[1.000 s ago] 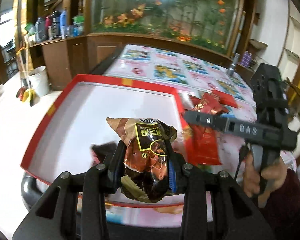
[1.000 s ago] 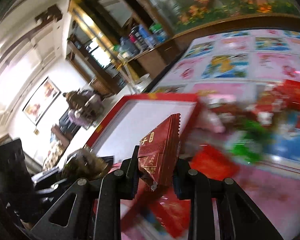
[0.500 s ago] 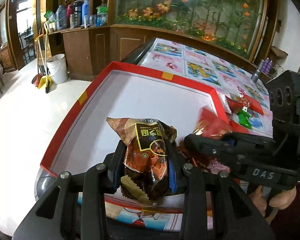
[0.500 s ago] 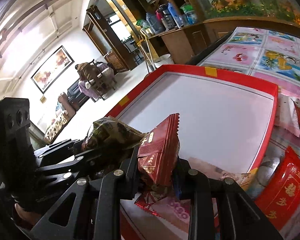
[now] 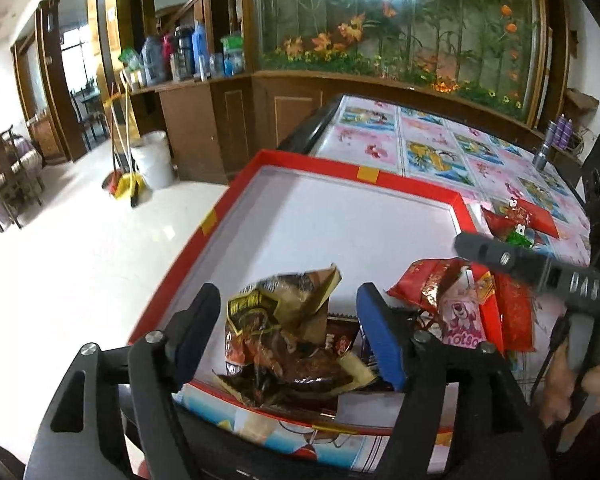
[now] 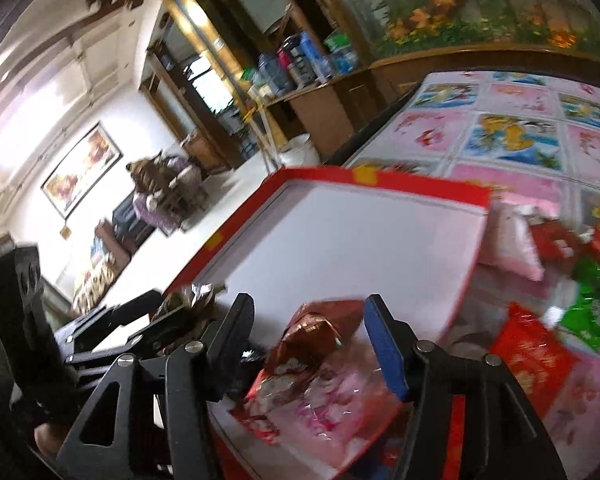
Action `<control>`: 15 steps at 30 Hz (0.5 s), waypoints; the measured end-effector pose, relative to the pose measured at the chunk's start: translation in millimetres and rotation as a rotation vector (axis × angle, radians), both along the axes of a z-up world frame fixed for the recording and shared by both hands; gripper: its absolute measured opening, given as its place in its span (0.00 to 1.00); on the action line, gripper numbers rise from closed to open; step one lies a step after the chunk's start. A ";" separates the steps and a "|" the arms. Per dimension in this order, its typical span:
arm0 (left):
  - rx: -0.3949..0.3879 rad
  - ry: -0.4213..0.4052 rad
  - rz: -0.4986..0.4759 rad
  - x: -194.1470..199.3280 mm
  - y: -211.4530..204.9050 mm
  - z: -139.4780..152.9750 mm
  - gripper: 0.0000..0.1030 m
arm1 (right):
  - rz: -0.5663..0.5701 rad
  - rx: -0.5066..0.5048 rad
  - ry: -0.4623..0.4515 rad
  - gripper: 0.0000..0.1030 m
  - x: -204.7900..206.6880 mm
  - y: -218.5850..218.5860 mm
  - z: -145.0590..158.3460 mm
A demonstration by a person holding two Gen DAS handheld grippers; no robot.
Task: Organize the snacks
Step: 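Lower the gold bag into the box with the left tool while the right tool releases its red packet there, then reach the left tool to the red cake packet while the right tool reaches the green packet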
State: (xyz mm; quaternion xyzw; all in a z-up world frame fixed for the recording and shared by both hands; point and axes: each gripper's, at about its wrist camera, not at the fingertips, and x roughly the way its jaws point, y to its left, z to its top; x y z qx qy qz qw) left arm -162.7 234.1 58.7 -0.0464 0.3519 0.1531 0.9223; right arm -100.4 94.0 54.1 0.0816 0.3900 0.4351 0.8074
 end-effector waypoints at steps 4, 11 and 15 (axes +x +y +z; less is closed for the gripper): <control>0.036 -0.026 -0.030 -1.9 -12.8 8.3 0.73 | -0.101 0.046 0.021 0.59 20.7 -37.6 5.8; 0.010 -0.018 -0.208 8.2 -64.7 10.9 0.74 | -0.295 0.102 0.100 0.61 62.2 -122.9 1.5; -0.023 -0.007 -0.348 12.4 -99.4 15.3 0.74 | -0.367 0.112 0.112 0.61 73.8 -155.4 0.3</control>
